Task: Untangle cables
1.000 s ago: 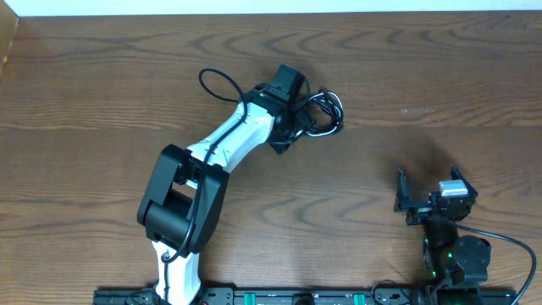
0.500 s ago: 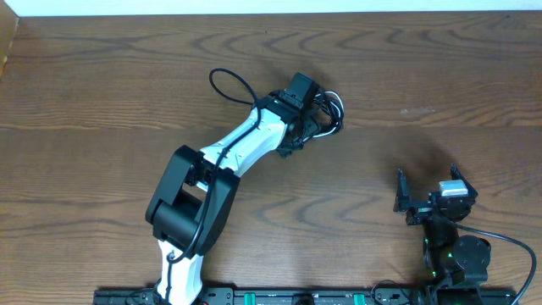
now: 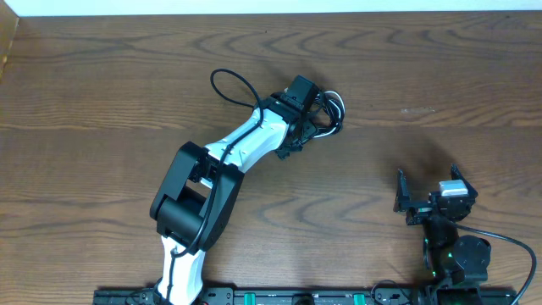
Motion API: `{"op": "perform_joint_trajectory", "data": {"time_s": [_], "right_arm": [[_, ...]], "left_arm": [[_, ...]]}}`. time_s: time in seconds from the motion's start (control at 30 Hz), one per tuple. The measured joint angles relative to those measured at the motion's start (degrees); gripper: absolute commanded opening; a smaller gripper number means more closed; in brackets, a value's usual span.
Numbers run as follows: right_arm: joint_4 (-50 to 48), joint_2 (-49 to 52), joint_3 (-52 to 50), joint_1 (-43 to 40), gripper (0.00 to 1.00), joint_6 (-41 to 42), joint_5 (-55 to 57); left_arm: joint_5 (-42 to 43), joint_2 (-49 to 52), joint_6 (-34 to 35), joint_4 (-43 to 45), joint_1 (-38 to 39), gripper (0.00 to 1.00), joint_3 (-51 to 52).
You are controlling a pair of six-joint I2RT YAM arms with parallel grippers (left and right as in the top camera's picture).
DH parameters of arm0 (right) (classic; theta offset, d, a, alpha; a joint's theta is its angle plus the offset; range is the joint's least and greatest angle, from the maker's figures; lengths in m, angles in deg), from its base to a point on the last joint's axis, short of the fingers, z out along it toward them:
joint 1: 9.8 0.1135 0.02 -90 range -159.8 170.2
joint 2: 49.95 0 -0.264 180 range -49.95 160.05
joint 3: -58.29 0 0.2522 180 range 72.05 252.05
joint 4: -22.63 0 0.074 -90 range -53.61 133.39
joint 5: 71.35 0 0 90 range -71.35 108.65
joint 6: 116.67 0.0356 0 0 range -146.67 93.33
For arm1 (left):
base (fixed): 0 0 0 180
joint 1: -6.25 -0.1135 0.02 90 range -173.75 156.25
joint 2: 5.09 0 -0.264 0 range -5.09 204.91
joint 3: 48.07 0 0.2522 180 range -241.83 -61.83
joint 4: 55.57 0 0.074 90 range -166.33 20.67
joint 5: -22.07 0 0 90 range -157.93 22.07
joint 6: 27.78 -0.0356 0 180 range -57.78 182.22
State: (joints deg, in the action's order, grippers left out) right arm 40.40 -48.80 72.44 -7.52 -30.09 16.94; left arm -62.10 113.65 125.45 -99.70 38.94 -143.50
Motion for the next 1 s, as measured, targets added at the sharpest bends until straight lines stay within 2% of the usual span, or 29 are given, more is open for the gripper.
{"op": "perform_joint_trajectory", "data": {"time_s": [0.13,0.17,0.2,0.43,0.47,0.5,0.8,1.0], "right_arm": [[0.00,0.00,0.00,0.00,0.99,0.00,0.00],[0.00,0.00,0.00,0.00,0.99,0.00,0.00],[0.00,0.00,0.00,0.00,0.99,0.00,0.00],[0.00,0.00,0.00,0.00,0.99,0.00,0.00],[-0.02,0.00,0.00,0.00,0.99,0.00,0.00],[-0.02,0.00,0.00,0.00,0.99,0.00,0.00],[-0.02,0.00,0.00,0.00,0.99,0.00,0.00],[-5.03,0.09,-0.02,-0.02,0.99,0.26,-2.16]], "left_arm": [[-0.07,0.00,-0.02,0.02,0.00,0.54,0.00],[-0.17,0.00,0.07,0.02,0.00,0.49,0.00],[-0.17,0.00,-0.07,0.02,0.00,0.40,0.00],[-0.24,0.00,-2.99,0.04,0.00,0.19,0.02],[-0.20,0.00,-3.28,0.00,0.00,0.10,0.02],[-0.24,0.00,-3.43,-0.02,0.00,0.08,0.02],[0.59,0.00,-10.54,-0.09,-1.44,0.08,0.02],[9.86,-0.02,-24.68,0.00,-7.82,0.07,0.02]]}}
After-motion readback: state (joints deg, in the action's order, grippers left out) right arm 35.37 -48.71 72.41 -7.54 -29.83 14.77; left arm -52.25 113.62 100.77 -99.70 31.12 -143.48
